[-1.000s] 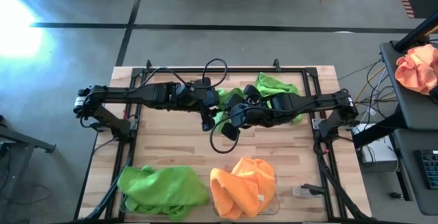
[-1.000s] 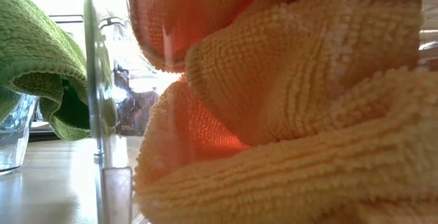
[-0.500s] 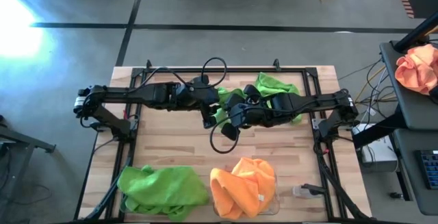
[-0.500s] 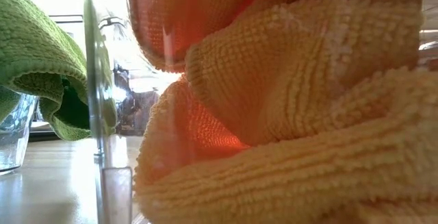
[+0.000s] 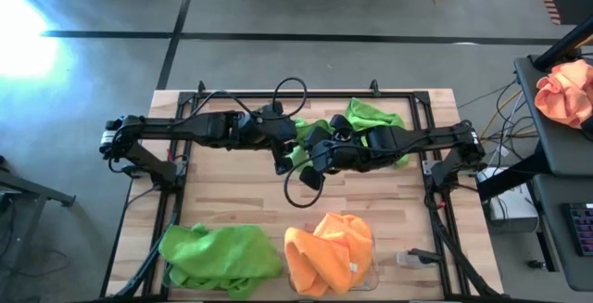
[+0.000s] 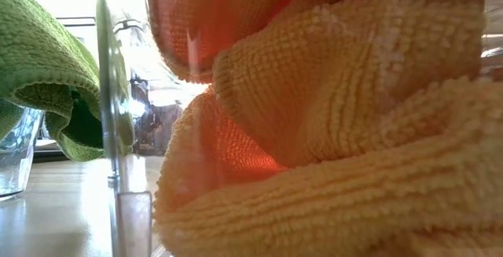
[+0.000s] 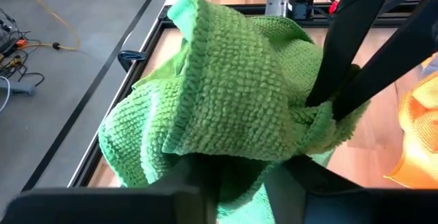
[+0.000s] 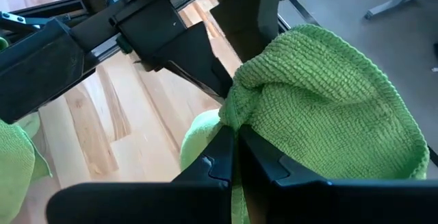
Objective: Sort microfiber towel by color & place in baskets
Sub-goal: Put the green towel into the left transparent bin
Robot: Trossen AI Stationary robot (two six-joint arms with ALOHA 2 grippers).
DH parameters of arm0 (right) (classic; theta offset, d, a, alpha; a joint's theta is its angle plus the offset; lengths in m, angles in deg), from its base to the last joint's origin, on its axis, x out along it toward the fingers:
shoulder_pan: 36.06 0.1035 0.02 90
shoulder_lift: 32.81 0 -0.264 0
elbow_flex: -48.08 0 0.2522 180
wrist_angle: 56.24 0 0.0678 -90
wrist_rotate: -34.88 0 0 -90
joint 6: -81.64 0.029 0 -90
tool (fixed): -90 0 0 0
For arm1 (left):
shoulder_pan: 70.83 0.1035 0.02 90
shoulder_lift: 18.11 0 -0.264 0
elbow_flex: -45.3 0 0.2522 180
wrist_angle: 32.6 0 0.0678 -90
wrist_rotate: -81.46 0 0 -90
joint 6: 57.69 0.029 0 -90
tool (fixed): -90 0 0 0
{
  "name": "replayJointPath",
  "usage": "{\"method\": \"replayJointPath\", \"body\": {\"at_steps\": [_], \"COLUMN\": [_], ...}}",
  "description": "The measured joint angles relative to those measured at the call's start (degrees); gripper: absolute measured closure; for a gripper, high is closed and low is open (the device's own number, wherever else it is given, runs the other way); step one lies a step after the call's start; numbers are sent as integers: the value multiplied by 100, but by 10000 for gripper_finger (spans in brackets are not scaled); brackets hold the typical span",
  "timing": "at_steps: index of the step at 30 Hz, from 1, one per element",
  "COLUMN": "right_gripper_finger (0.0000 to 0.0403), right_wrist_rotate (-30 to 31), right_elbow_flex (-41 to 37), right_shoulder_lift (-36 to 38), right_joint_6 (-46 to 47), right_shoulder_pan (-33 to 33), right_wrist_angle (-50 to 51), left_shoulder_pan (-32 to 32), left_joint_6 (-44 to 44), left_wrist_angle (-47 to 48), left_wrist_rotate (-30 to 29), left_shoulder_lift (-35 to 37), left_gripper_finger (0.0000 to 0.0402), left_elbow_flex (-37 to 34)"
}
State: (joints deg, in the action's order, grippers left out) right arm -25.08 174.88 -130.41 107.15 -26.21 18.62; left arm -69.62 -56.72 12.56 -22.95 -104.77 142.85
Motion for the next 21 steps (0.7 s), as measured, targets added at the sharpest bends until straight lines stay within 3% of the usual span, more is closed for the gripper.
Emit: {"method": "replayJointPath", "body": {"at_steps": [7,15,21], "right_gripper_finger": [394,386,330], "right_wrist_rotate": [5,10,167], "right_elbow_flex": [0,0,0], "right_shoulder_lift": [-2,0,-2], "right_joint_6": [-2,-6,-128], "right_shoulder_pan": [-2,-2,0], "right_wrist_angle": [0,-2,-2], "left_shoulder_pan": [-1,-1,2], "left_joint_6": [-3,-22,-22], "left_wrist_angle": [-2,-3,-4], "left_wrist_rotate": [11,15,-2], "left_shoulder_lift": [2,2,6], "left_gripper_finger": [394,400,401], "left_elbow_flex": [0,0,0]}}
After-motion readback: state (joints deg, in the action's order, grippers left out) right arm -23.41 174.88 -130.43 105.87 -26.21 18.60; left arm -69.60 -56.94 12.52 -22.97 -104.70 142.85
